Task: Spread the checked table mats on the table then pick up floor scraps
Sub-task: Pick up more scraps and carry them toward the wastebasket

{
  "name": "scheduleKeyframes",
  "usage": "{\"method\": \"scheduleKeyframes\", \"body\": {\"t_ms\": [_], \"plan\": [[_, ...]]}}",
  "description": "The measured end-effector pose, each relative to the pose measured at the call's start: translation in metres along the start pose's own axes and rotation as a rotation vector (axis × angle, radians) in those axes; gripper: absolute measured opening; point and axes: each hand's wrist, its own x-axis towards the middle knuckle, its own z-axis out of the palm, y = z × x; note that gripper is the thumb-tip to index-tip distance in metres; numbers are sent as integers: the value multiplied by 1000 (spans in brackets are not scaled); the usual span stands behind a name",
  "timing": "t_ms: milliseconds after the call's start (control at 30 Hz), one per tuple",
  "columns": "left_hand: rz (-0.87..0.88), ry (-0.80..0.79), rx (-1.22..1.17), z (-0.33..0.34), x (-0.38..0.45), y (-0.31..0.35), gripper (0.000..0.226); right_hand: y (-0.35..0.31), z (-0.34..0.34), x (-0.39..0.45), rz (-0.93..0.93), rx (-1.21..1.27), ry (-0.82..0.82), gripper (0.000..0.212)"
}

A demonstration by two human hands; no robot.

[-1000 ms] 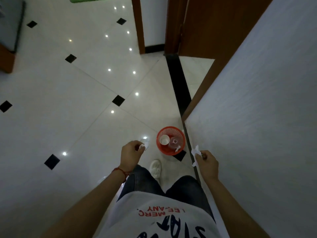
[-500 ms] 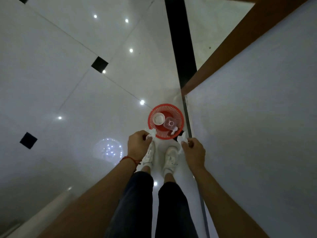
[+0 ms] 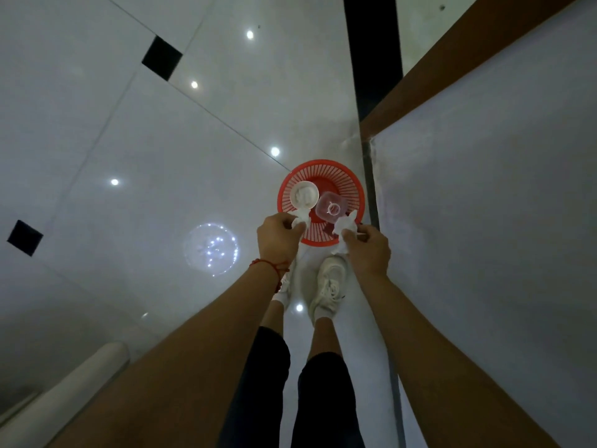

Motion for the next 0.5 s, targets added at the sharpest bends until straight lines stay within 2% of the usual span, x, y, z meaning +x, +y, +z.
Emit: {"method": "scheduleKeyframes", "body": {"t_ms": [100,233,500], "plan": [[-60,-23,-112,5,9,5,27,-3,8,8,51,44,-42,35],[-89,-58,-70,4,11,7,41,-2,7,10,147,18,-71,47],[-41,-137,119,-14,-7,4,41,-2,-16,-11,172,79,-110,24]]}}
